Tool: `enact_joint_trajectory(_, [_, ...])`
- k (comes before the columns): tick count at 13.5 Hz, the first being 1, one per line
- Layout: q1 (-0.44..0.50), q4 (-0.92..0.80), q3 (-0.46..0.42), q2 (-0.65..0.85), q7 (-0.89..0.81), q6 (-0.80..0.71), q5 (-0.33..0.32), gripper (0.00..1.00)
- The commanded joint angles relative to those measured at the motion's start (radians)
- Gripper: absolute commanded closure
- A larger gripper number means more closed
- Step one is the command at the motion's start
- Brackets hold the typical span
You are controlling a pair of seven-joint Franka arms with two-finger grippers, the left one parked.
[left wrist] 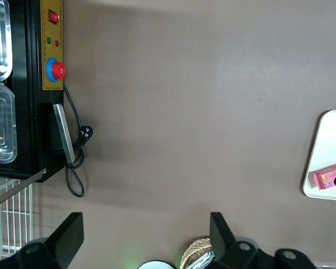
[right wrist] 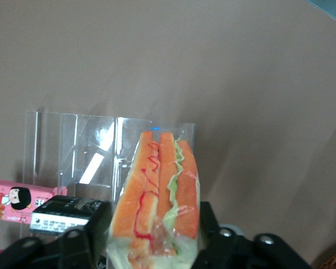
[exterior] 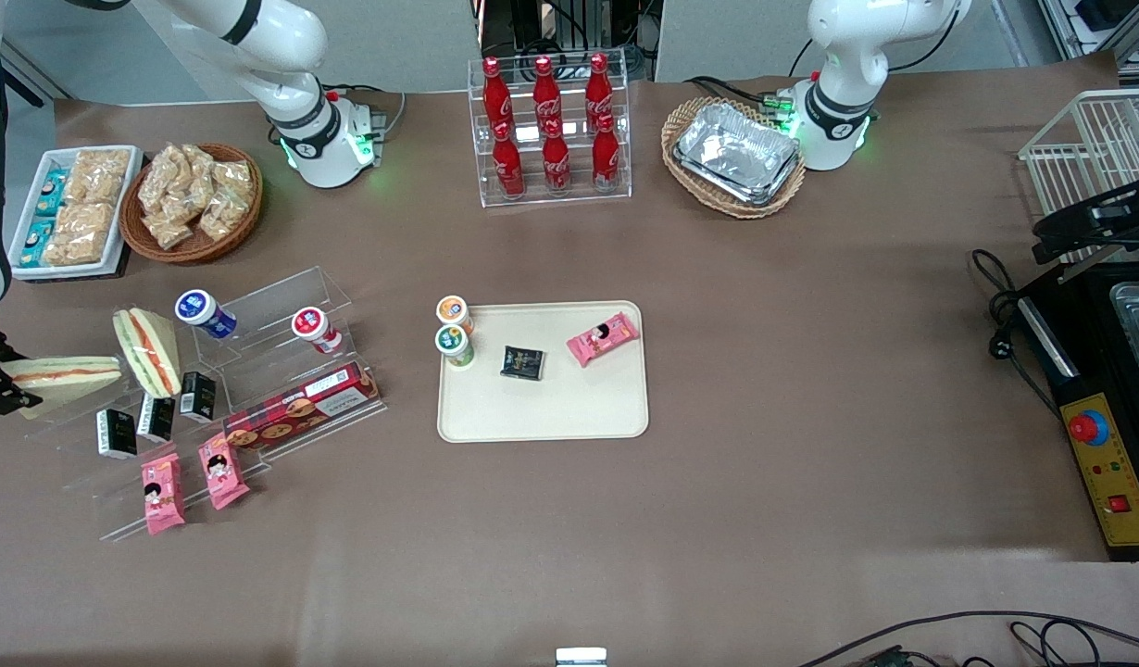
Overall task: Place sandwich on tray
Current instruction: 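Close the right gripper on the wrapped sandwich and lift it from the rack, then carry the held sandwich over to the cream tray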
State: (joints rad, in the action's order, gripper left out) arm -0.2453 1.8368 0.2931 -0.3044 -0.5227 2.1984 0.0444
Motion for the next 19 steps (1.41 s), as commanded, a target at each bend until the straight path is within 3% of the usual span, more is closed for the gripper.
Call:
enact_joint_trajectory(1, [-0.019, 0.003, -0.003, -0.005, 0.043, 0.041, 0.012, 0.85])
enact_joint_trajectory(3, [-0.015, 0.002, -0.003, -0.012, 0.043, 0.057, 0.012, 0.99])
enact_joint_trajectory(7, [-0.006, -0.011, -0.006, 0.049, 0.049, 0.038, 0.012, 1.00])
enact_joint_trajectory(12, [0.026, -0.216, -0.015, 0.113, 0.040, -0.300, -0.003, 1.00])
enact_joint_trajectory(16, [0.145, -0.326, -0.029, 0.129, -0.153, -0.524, -0.005, 1.00])
enact_joint_trajectory(19, [0.285, -0.343, -0.032, 0.157, -0.386, -0.565, 0.017, 1.00])
